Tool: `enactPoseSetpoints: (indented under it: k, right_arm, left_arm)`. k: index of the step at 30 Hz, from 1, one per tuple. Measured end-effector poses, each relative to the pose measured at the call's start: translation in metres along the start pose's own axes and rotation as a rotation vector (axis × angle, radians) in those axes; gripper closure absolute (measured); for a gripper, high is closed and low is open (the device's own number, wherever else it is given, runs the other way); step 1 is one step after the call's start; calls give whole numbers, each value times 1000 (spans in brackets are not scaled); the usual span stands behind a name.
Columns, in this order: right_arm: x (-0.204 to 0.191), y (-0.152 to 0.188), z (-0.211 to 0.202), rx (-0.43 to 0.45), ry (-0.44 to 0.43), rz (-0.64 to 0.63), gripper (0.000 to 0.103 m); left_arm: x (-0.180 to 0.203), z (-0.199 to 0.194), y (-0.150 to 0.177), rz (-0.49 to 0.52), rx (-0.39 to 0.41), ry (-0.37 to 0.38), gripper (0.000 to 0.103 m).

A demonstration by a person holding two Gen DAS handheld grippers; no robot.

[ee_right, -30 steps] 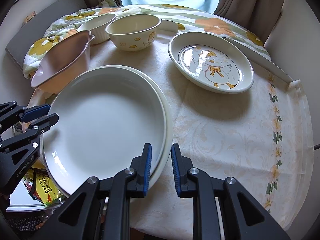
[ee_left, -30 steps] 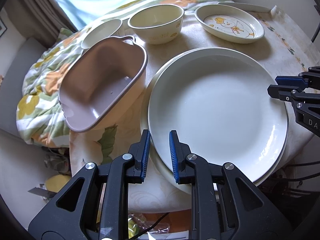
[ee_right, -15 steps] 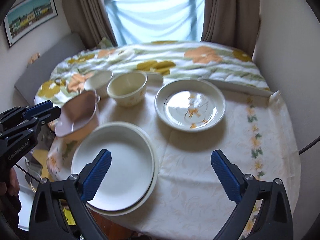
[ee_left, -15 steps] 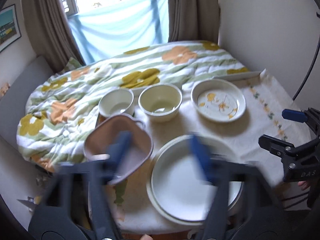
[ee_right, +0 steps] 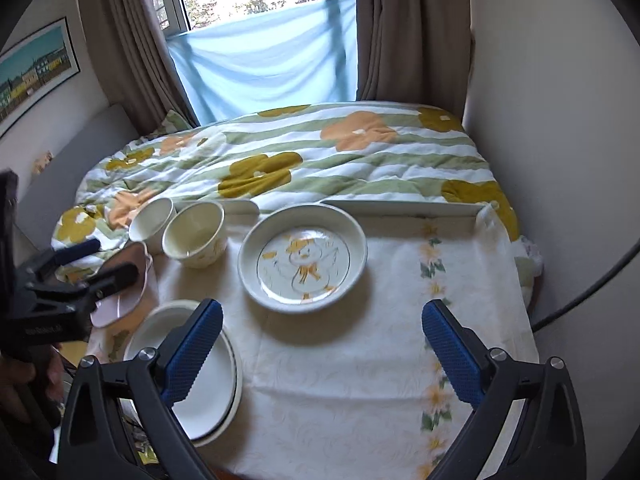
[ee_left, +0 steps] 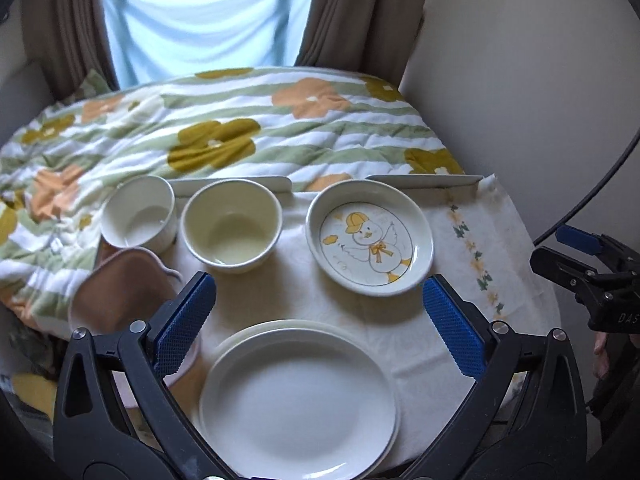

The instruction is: Organize plates and bowls

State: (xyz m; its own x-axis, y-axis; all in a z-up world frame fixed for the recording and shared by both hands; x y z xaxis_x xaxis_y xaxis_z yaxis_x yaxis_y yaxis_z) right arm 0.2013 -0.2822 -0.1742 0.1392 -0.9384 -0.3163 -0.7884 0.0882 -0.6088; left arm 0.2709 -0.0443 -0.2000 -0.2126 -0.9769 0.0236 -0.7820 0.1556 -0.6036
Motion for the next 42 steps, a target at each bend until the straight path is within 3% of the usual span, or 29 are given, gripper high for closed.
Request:
enactPoseSetpoints:
  k: [3, 7, 9, 10, 12, 13, 21, 26, 29, 42]
  right_arm:
    - [23, -21, 23, -60, -19, -20, 4]
    - [51, -33, 69, -185, -106, -45, 4]
    - [62, -35, 93, -237, -146, -65, 6]
    - [67, -36, 107, -265, -170, -78, 10]
    - [76, -34, 132, -327, -232, -92, 33]
    - [79, -33, 142, -352, -256, -93, 35]
    - [85, -29, 193, -454, -374, -170, 66]
    - [84, -29, 205, -473, -407, -205, 79]
    - [87, -27, 211, -479, -428, -206, 89]
    - [84, -23, 204, -464, -463, -238, 89]
  left_arm:
    - [8, 30, -4, -69, -76, 8, 1]
    - [19, 73, 0, -147, -182, 7, 2]
    - [24, 95, 3, -180, -224, -6, 9]
    - [26, 106, 4, -194, -247, -15, 19]
    - [30, 128, 8, -221, -295, -37, 35]
    - [31, 137, 10, -236, -311, -46, 41]
    - [30, 173, 27, -341, -367, -131, 56]
    - [30, 177, 28, -361, -358, -142, 84]
    - [32, 177, 25, -359, -350, -151, 85]
    - [38, 161, 14, -302, -296, -194, 85]
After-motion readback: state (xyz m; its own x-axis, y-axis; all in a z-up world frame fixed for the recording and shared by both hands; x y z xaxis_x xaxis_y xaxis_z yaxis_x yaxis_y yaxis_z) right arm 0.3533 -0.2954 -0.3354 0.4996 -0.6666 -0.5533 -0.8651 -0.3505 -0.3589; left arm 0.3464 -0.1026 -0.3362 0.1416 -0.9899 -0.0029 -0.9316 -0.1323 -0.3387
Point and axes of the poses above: each gripper's, at about its wrist camera, not at the fingertips, and z roughly the way its jaws point, x to its right, y to its underside, the point moved 5 cm from there along z, roughly the way its jaws point, and after that the axes turned 11 degrees about -y, right-handed, at the moved point
